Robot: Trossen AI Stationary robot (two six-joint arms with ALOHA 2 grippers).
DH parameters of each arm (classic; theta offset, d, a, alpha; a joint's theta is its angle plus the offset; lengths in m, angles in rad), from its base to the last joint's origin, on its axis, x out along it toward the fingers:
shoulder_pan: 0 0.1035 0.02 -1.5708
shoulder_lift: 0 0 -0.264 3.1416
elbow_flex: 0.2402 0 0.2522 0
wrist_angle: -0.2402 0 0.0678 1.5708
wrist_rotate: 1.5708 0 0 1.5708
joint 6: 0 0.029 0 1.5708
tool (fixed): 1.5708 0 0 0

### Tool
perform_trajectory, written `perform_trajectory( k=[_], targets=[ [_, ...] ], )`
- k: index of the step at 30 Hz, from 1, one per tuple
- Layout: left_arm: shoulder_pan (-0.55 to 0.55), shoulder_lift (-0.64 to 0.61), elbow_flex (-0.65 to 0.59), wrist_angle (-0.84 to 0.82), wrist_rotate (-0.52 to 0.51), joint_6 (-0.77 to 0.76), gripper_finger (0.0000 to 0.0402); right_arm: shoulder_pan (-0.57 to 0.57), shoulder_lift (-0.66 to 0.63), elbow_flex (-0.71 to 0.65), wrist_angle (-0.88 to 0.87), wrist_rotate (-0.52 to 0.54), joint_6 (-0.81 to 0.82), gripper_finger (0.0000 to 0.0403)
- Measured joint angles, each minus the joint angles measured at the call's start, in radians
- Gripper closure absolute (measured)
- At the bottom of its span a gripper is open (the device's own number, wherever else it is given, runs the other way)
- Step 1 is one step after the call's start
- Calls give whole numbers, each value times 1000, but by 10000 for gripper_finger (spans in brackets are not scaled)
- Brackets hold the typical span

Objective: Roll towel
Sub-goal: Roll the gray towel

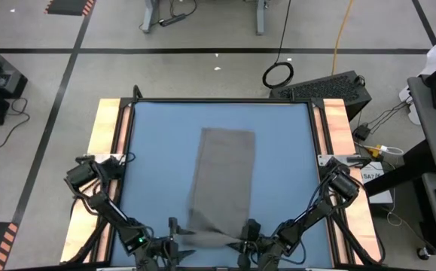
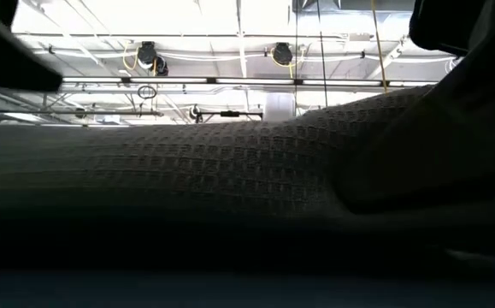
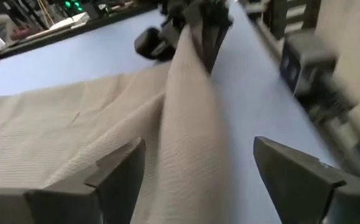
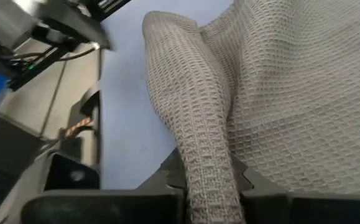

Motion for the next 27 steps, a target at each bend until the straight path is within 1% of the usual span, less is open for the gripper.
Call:
perform_trajectory(
  k=[2,6,11,13,17,19,23,27],
  targets=[
    [11,25,0,5,4,27,99,-7,-3,0,2,-26,5,377],
    [37,52,0,14,54,37,99,-16,-5,0,2,-44,6,376],
    [56,57,0,24,91,37,99,-31,-6,1,2,-79,4,376],
    [65,57,0,21,123,38,100,-38,-6,1,2,-89,6,376],
    [91,57,0,25,187,38,117,-51,-11,2,2,-105,21,376],
    [96,57,0,25,190,36,125,-56,-11,2,3,-120,27,376],
    [99,57,0,25,191,20,129,-59,-11,3,3,-127,36,376],
    [99,56,0,24,241,6,134,-60,-11,3,3,-118,52,376]
  ],
)
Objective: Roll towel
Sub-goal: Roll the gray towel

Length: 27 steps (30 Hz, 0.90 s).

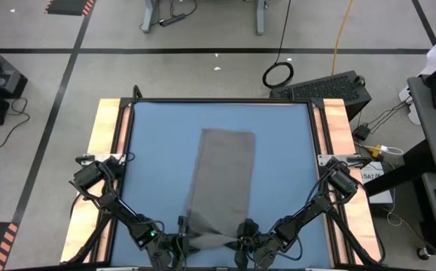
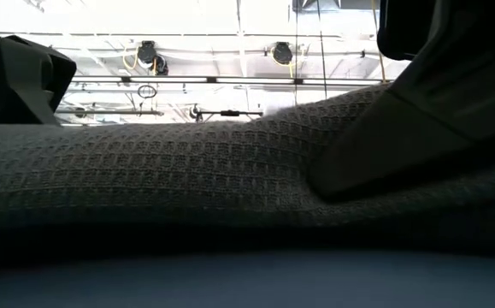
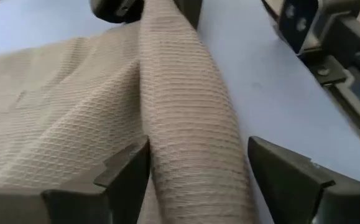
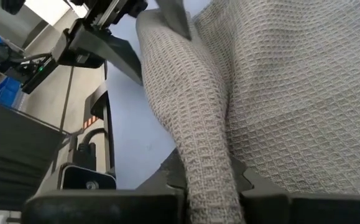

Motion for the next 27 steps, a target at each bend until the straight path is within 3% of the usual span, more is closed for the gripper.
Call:
perform_trajectory(
  k=[9,23,27],
  targets=[
    [-5,0,0,8,6,-74,228,-2,-12,0,2,-15,15,376],
    [-12,-1,2,31,-9,-74,187,-4,-60,-2,-75,-56,86,376],
    [-6,20,2,52,43,-73,183,-3,-60,-2,-78,-51,88,376]
  ],
)
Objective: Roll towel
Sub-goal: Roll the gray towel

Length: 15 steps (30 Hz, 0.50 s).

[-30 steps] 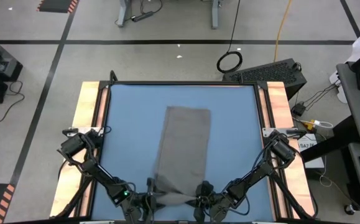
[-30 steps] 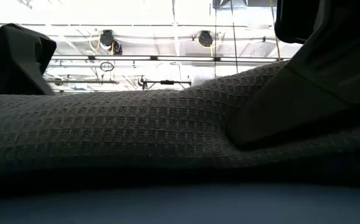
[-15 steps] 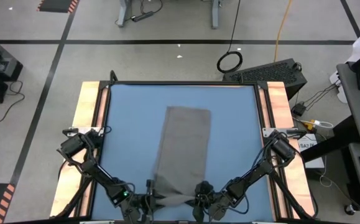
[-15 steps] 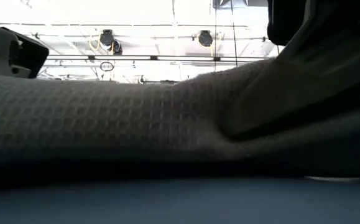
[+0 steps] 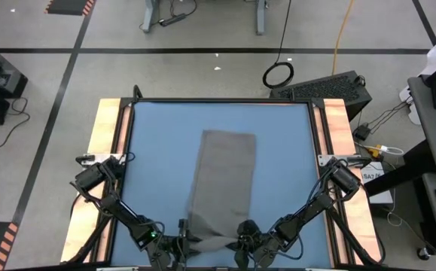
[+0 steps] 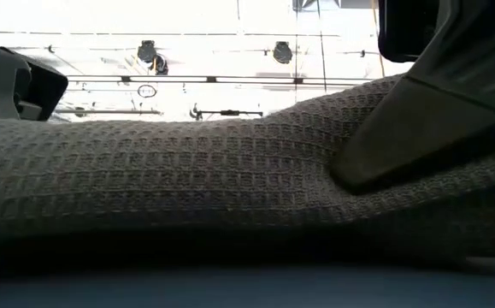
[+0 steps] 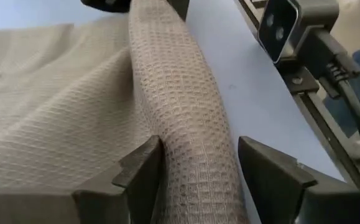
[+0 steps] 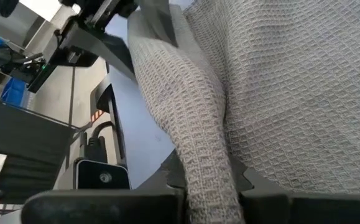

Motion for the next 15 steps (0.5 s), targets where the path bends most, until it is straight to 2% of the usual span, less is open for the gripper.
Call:
perform_trajectory(
  k=[5,7,9,12,14,15],
  targets=[
    [2,43,5,65,11,4,185,-1,0,1,-5,2,-1,376],
    [5,48,7,68,4,-17,199,-2,0,1,-6,3,-1,376],
    [10,48,7,60,2,-39,233,-2,0,1,-7,3,-12,375],
    [21,47,3,57,7,-78,312,-2,0,1,-14,14,-56,367],
    [36,47,1,55,38,-147,369,0,0,1,-13,9,-113,351],
    [46,46,0,57,66,-186,381,5,-3,1,-13,8,-145,341]
  ],
)
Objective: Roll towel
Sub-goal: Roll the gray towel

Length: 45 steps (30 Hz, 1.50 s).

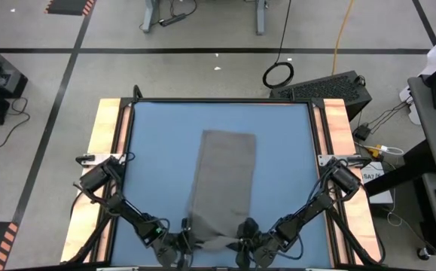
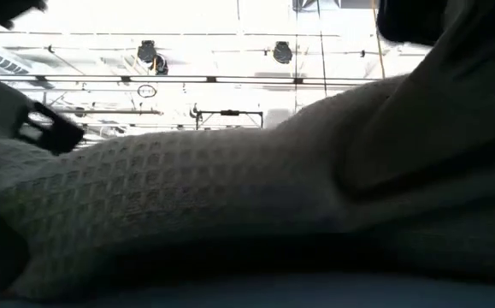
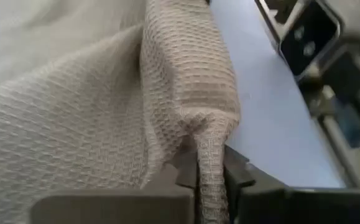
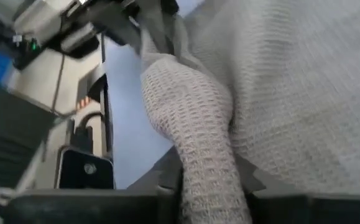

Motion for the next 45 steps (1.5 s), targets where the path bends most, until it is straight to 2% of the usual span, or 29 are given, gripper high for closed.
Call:
perform_trajectory(
  k=[4,10,14,18,27,33,36,45],
  targets=[
    [37,-3,1,16,129,-117,371,32,-25,0,-14,0,-180,284],
    [71,-6,1,18,185,-158,374,92,-108,0,-112,30,-396,174],
    [106,-16,0,15,238,-169,386,142,-119,1,-186,74,-426,111],
    [156,-25,0,2,263,-156,384,189,-108,0,-245,134,-402,74],
    [300,-43,-1,-52,363,-157,382,245,-99,-14,-280,428,-400,65],
    [305,-85,-3,-121,391,-209,382,233,4,-14,-256,448,-417,65],
    [288,-87,-1,-152,387,-243,382,233,59,-14,-213,500,-421,65],
    [275,-87,-1,-169,386,-262,382,230,69,-14,-128,576,-611,66]
  ],
)
